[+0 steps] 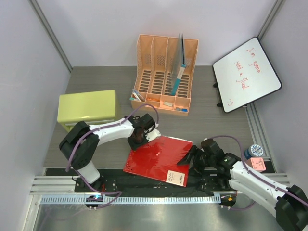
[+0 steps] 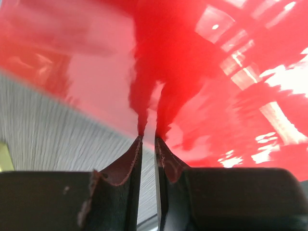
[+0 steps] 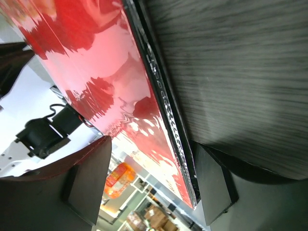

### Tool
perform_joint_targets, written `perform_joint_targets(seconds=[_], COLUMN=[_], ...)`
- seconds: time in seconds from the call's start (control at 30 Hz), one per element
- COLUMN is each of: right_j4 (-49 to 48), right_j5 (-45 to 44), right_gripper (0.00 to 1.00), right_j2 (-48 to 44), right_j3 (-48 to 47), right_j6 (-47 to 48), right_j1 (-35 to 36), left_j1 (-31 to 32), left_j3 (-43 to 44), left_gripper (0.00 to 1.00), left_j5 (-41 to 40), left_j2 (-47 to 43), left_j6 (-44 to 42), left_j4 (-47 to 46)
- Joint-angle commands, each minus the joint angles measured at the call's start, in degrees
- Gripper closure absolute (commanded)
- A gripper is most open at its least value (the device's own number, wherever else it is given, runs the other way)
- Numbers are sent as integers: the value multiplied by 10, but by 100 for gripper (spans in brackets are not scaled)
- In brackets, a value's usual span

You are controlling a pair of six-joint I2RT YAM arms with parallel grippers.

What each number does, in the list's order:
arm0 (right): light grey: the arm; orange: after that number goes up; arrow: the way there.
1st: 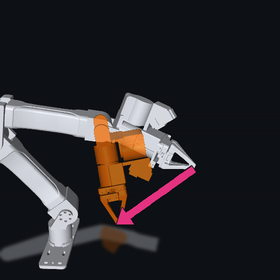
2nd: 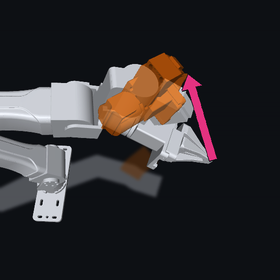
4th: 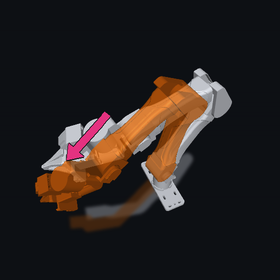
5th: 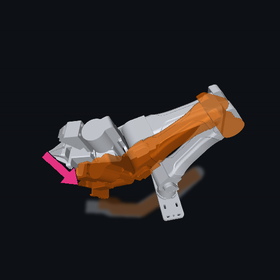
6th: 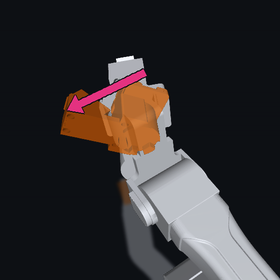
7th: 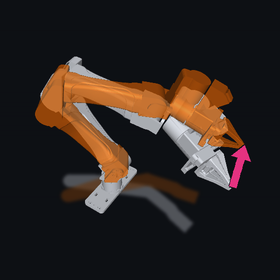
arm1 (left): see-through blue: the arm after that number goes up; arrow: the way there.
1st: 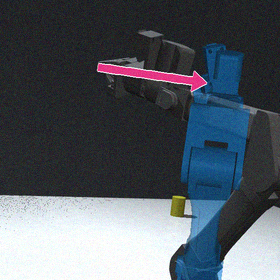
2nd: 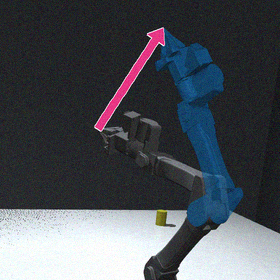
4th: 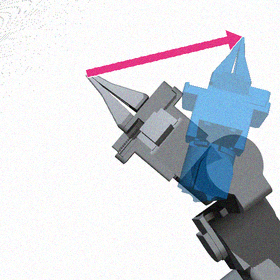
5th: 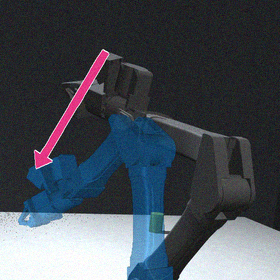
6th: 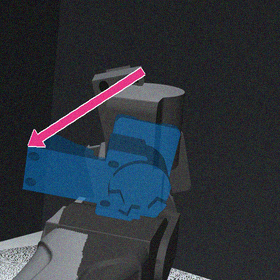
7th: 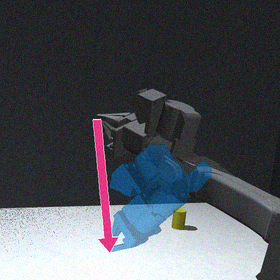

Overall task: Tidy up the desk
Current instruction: Pick up the folder from the corner of the board.

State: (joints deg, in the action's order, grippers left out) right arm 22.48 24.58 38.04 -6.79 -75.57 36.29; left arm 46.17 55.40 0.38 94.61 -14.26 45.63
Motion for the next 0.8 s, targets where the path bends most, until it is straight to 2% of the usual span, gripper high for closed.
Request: perform_joint_targets(seconds=[0.0,0.13,0.2,0.37,0.4,0.6,0.63,0.67,0.7,0.77], right_j4=[-67,-99,-152,-244,-262,-347,-359,-370,-375,-377], right_j5=[-14,-16,-9,-3,-3,-8,-9,-12,-13,-12], right_gripper=[27,28,39,55,61,64,70,91,99,99], right_j2=[26,34,25,1,-3,8,16,24,40,50], right_j3=[67,67,95,130,134,136,133,129,126,106], right_j6=[-30,-38,-57,-90,-91,-93,-94,-92,-87,-71], right_j1=[9,13,14,14,14,15,15,15,15,15], left_j1=[44,59,62,63,64,76,81,83,86,90], left_j3=[26,31,29,22,20,36,40,48,54,77], left_gripper=[83,83,83,83,83,83,83,84,84,84], left_j5=[70,80,80,83,86,100,102,106,109,111], left_j2=[26,37,40,58,61,87,91,94,100,103], left_j6=[35,44,43,40,40,34,33,32,32,32], left_j4=[-43,-48,-54,-62,-63,-58,-56,-55,-53,-38])
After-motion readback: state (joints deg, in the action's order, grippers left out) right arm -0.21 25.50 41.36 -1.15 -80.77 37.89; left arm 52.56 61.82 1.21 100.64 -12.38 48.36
